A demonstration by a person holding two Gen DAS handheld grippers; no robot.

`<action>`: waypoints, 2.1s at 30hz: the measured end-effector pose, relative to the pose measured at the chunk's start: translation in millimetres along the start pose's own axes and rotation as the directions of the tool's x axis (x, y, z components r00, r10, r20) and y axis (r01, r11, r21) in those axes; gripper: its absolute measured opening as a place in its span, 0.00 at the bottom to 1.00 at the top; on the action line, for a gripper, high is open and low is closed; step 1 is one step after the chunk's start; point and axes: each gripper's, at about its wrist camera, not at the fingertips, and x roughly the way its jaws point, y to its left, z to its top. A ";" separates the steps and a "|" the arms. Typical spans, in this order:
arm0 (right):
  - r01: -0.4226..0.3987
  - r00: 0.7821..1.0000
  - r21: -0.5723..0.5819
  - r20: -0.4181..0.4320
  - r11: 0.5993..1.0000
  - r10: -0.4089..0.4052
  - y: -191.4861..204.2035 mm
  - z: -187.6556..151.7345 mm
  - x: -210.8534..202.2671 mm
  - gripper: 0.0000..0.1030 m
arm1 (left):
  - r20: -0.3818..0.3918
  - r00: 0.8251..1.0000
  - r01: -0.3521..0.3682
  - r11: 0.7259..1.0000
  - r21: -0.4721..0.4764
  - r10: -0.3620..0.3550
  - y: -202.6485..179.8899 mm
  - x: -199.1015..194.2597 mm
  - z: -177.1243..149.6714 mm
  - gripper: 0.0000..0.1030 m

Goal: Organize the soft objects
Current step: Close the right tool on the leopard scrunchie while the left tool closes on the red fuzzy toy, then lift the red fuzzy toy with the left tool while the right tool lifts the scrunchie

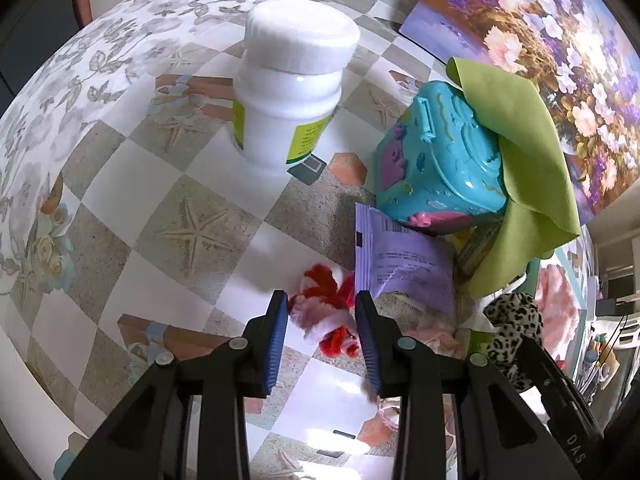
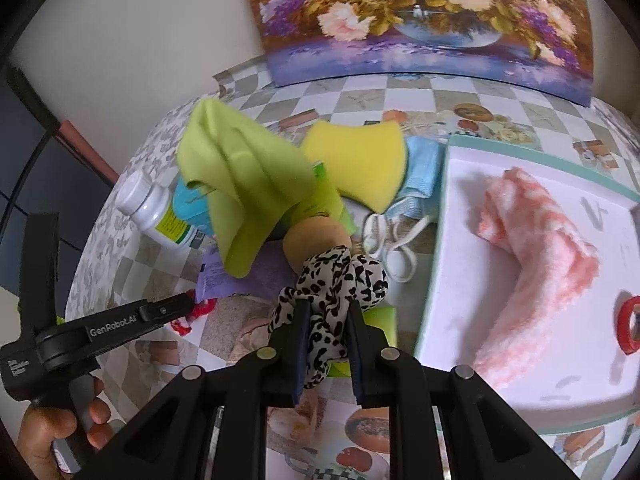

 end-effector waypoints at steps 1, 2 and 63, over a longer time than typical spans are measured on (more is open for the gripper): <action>-0.007 1.000 0.011 -0.003 1.000 0.007 -2.7 -0.2 -1.2 0.18 | 0.003 1.000 -0.001 1.000 0.000 0.001 0.7 -1.0 0.0 0.35; -0.012 1.000 0.019 -0.004 1.000 0.012 -5.1 -0.4 -2.3 0.18 | 0.005 1.000 -0.001 1.000 -0.001 0.001 2.0 -2.9 -0.6 0.35; -0.004 1.000 0.125 0.003 0.992 0.003 -41.6 -8.4 -37.9 0.18 | -0.088 0.986 -0.133 0.988 0.083 0.140 -16.3 4.6 -42.8 0.52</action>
